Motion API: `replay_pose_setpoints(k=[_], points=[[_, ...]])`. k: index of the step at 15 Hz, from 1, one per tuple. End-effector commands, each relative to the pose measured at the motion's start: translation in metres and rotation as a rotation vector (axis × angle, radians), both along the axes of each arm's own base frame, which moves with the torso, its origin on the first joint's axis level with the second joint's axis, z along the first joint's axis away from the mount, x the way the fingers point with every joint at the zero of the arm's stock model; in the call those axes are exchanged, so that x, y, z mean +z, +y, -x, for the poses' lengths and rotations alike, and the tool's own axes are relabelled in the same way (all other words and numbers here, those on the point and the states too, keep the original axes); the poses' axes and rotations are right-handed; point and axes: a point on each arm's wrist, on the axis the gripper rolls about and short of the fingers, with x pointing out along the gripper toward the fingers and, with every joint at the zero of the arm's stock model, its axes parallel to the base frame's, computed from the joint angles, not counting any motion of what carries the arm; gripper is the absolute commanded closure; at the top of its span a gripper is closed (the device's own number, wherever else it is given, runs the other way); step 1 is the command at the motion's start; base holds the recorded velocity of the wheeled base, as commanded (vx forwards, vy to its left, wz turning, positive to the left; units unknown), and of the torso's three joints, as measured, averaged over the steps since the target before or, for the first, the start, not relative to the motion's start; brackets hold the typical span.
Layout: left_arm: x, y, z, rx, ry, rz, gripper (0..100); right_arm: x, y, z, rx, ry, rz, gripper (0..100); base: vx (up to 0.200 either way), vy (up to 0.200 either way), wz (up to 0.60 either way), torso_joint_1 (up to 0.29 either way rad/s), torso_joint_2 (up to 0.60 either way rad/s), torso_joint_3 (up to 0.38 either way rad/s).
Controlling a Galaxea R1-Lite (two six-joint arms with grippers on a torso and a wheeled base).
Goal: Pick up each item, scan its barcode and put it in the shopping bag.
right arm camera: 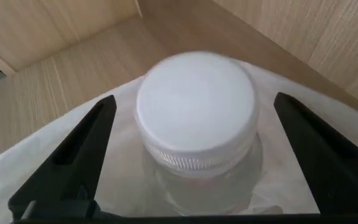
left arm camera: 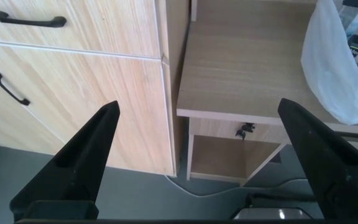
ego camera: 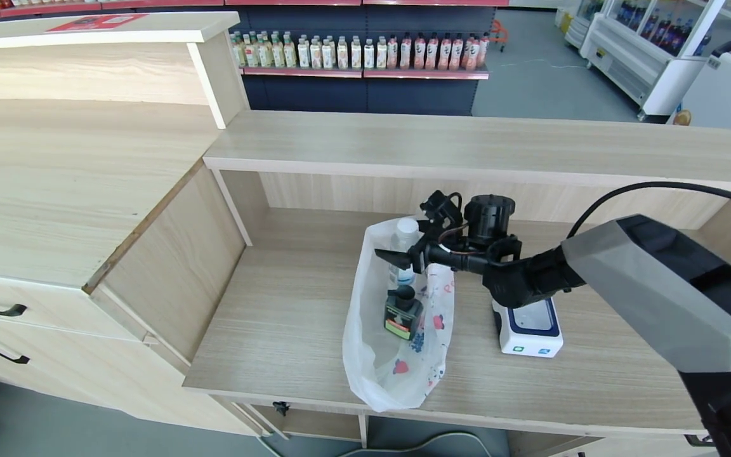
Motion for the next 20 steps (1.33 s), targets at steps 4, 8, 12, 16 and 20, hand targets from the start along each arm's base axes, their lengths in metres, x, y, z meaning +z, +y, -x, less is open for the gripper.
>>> replay_pose_setpoints(k=[4,8,12,16,20], points=[[0.000,0.000,0.000,0.001,0.000,0.000,0,0.102,-0.048,0.074,-0.045,0.132,-0.205,0,0.000,0.000,0.00,0.000,0.00,0.000],[0.000,0.000,0.000,0.001,0.000,0.000,0,0.137,-0.140,0.188,-0.225,0.165,-0.209,0,0.000,0.000,0.00,0.000,0.00,0.000],[0.000,0.000,0.000,0.001,0.000,0.000,0,0.115,-0.209,0.282,-0.654,0.230,-0.153,0,0.000,0.000,0.00,0.000,0.00,0.000],[0.000,0.000,0.000,0.001,0.000,0.000,0,0.060,-0.213,0.365,-0.921,0.222,-0.097,0,0.000,0.000,0.00,0.000,0.00,0.000],[0.000,0.000,0.000,0.001,0.000,0.000,0,0.016,-0.202,0.424,-1.002,0.108,-0.052,0,0.000,0.000,0.00,0.000,0.00,0.000]])
